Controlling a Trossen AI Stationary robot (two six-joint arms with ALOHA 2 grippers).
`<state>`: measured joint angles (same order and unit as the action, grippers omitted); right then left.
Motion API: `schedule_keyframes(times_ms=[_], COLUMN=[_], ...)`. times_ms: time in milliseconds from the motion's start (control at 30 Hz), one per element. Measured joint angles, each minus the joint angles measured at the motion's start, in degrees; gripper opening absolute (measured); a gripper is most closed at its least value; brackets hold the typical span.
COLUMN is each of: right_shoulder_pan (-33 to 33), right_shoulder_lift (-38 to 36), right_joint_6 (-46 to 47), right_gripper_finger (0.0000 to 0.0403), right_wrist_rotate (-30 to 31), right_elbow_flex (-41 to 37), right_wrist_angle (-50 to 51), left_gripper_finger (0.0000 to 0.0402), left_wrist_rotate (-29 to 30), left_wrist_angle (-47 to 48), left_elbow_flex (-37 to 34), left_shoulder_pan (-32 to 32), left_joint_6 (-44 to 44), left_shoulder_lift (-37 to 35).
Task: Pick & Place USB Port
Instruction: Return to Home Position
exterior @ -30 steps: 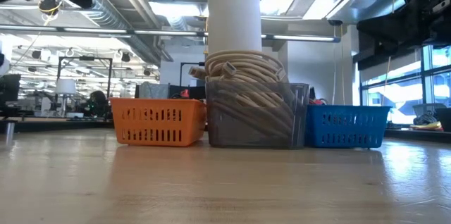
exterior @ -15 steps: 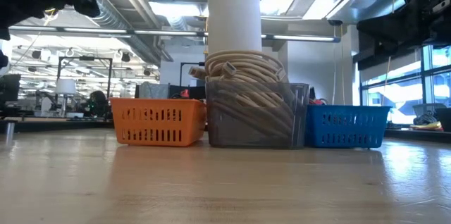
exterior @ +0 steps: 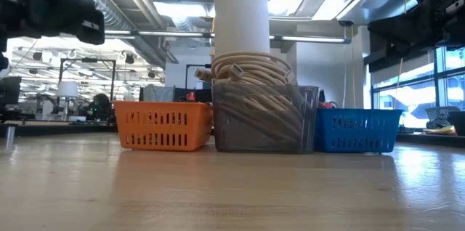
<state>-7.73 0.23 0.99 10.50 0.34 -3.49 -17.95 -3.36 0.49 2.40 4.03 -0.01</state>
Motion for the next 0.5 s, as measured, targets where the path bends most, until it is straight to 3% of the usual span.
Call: schedule_keyframes(times_ms=[200,500], right_shoulder_pan=[0.0,0.0], right_shoulder_lift=[0.0,0.0], right_joint_6=[0.0,0.0], right_gripper_finger=[0.002,0.002], right_wrist_rotate=[0.0,0.0], right_elbow_flex=[0.0,0.0], right_wrist_angle=[0.0,0.0], left_gripper_finger=[0.0007,0.0004], left_wrist_rotate=[6.2,9.5], left_wrist_angle=[0.8,0.9], left_elbow_flex=[0.0,0.0], left_shoulder_pan=[0.1,0.1], left_joint_6=[6.0,3.8], left_shoulder_lift=[0.0,0.1])
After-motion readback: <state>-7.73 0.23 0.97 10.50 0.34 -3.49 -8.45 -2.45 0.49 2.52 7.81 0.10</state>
